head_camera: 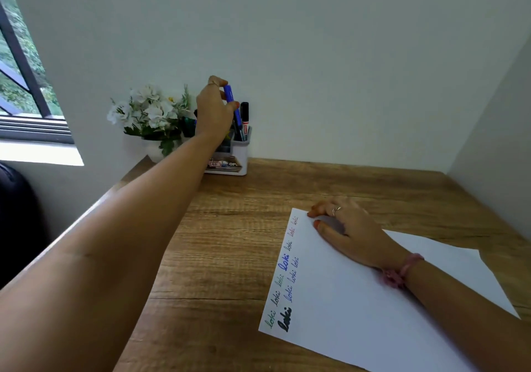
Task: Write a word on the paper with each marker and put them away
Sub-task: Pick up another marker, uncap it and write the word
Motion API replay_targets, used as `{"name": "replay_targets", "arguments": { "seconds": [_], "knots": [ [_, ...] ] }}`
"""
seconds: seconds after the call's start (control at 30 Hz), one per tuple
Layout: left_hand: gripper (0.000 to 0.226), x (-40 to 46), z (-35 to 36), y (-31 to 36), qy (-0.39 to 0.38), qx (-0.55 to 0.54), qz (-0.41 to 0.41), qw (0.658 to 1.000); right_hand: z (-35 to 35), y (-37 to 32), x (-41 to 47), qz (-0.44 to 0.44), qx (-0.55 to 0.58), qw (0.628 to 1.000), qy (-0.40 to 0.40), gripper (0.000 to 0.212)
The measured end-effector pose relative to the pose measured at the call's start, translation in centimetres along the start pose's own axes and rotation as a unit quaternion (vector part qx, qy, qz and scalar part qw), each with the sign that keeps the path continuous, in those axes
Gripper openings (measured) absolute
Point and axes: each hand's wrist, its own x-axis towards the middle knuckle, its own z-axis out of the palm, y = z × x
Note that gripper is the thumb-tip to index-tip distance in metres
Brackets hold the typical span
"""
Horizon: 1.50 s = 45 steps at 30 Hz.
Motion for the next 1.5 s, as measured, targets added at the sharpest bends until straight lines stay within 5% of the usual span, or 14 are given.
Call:
{"name": "replay_targets", "arguments": {
  "seconds": [0.4,0.57,0.77,0.97,1.17,1.4,1.5],
  "knots": [
    [0.024,0.0,1.5,-0.7,-0.075,0.183,0.020,0.980,0.2,0.1,0.1,0.000,-0.007,1.000,0.003,0.042],
    [0.049,-0.5,1.8,0.1,-0.099,0.217,0.045,0.970,0.1,-0.2,0.0,-0.004,-0.013,1.000,0.007,0.045],
    [0.057,-4.8,1.4,2.5,-0.099,0.187,0.219,0.952,-0.1,-0.6,-0.2,0.004,-0.028,1.000,0.006,0.046],
    [0.046,-12.3,-0.1,4.4,-0.261,0.122,0.257,0.923,-0.3,-1.3,-0.5,0.003,-0.034,0.999,0.010,0.032],
    [0.052,-17.5,-3.2,2.6,-0.515,0.192,0.192,0.813,-0.5,-2.6,-0.8,-0.036,-0.125,0.990,0.048,0.027],
    [0.047,-19.7,-5.6,1.3,-0.505,0.196,0.174,0.822,-0.8,-5.0,-1.8,0.007,-0.265,0.964,0.001,0.034],
    [0.046,-19.7,-5.7,1.5,-0.501,0.171,0.162,0.832,-1.0,-6.5,-3.3,0.078,-0.201,0.976,-0.002,0.041]
  ]
}}
